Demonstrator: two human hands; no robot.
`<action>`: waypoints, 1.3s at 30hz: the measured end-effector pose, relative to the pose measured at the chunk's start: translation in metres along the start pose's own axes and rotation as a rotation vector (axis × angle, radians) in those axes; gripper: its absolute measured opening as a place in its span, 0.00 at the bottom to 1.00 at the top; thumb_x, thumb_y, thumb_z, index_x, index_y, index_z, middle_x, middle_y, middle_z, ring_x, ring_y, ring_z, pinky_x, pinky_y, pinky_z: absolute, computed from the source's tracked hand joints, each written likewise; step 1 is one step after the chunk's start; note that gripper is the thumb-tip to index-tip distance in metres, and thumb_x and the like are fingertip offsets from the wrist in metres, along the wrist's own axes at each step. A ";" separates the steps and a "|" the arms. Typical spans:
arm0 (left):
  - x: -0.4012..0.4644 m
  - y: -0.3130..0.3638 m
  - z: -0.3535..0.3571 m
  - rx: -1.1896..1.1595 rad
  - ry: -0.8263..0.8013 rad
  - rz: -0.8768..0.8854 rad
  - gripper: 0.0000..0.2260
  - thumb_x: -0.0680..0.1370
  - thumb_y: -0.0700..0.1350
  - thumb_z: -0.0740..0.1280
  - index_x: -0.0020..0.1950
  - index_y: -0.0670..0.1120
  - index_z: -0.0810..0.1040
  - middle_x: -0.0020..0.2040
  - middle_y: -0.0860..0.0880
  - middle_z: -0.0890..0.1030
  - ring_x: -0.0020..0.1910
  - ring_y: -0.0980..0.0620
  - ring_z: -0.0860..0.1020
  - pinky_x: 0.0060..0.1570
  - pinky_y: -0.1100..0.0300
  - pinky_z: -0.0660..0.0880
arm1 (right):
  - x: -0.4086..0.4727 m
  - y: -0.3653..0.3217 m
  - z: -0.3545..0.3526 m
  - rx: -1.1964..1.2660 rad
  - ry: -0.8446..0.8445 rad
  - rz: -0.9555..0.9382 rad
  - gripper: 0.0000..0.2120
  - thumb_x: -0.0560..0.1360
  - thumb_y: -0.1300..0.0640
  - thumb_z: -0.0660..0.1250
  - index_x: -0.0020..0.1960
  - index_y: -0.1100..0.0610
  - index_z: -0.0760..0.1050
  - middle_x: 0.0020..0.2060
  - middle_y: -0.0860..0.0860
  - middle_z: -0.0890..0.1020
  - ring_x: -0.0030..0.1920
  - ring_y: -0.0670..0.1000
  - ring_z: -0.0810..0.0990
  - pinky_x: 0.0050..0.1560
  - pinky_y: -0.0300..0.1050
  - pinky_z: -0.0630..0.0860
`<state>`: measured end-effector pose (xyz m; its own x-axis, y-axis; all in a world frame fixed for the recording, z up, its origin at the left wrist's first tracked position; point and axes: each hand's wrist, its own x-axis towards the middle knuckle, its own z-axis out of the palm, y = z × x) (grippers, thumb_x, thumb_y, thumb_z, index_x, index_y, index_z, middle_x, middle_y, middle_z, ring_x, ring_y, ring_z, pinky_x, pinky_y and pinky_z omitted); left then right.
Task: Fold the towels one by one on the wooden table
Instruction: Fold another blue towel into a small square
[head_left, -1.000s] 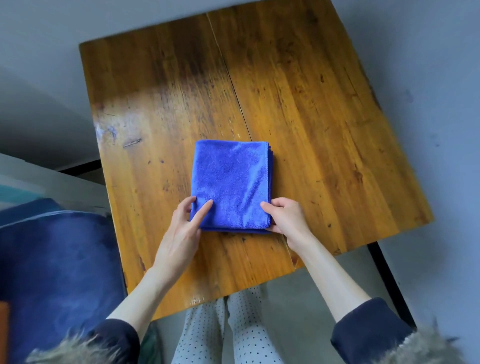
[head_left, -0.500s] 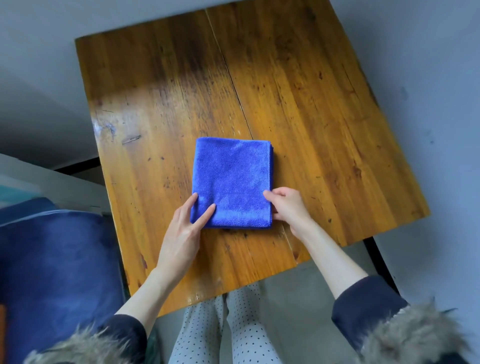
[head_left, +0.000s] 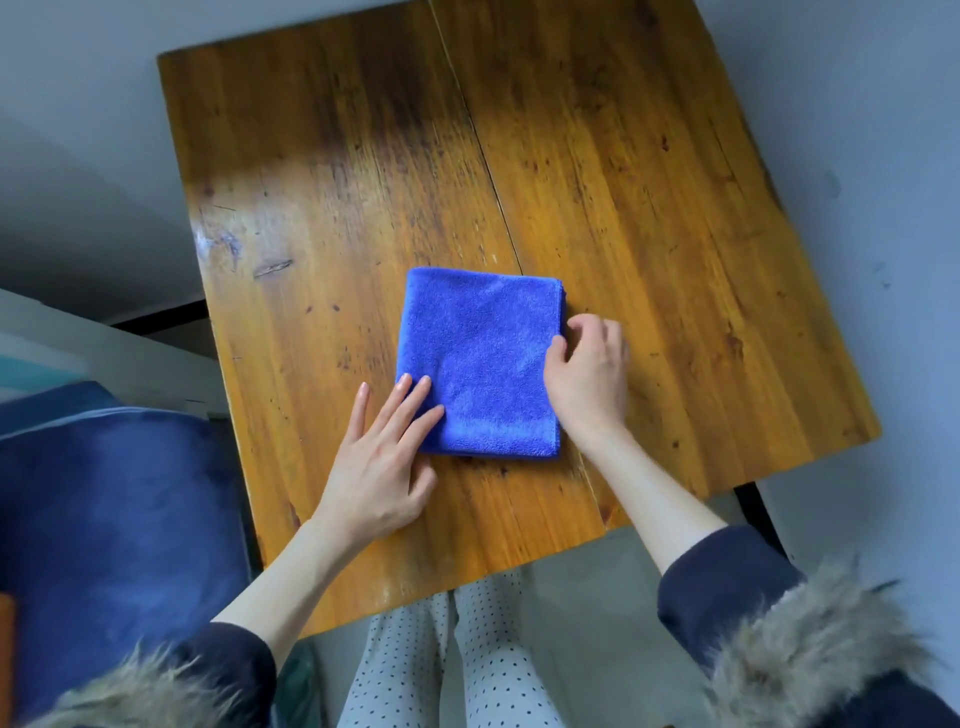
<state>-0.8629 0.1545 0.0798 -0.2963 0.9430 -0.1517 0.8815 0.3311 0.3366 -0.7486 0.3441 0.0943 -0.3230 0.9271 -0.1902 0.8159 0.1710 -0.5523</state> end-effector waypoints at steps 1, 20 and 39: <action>0.006 0.001 -0.004 -0.039 0.027 0.001 0.22 0.71 0.46 0.57 0.63 0.43 0.75 0.71 0.44 0.68 0.74 0.46 0.59 0.72 0.40 0.50 | -0.009 -0.001 0.004 -0.042 0.022 -0.163 0.15 0.77 0.59 0.59 0.62 0.61 0.71 0.63 0.59 0.72 0.65 0.58 0.68 0.63 0.47 0.64; 0.088 0.000 0.015 0.112 0.101 -0.043 0.23 0.80 0.51 0.49 0.74 0.48 0.60 0.76 0.45 0.58 0.75 0.41 0.53 0.71 0.40 0.47 | 0.008 0.009 0.038 -0.444 -0.119 -0.475 0.25 0.80 0.49 0.49 0.75 0.55 0.54 0.75 0.56 0.53 0.76 0.57 0.49 0.73 0.58 0.44; 0.037 -0.008 0.010 -0.128 0.180 -0.054 0.17 0.78 0.40 0.57 0.66 0.45 0.73 0.70 0.44 0.69 0.71 0.40 0.64 0.69 0.43 0.60 | -0.052 0.025 0.017 -0.024 0.074 -0.219 0.16 0.76 0.59 0.63 0.63 0.61 0.73 0.61 0.57 0.75 0.60 0.57 0.75 0.59 0.54 0.73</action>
<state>-0.8776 0.1860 0.0622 -0.4131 0.9106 -0.0084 0.8119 0.3725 0.4496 -0.7198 0.2948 0.0763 -0.4585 0.8887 -0.0076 0.7415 0.3778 -0.5545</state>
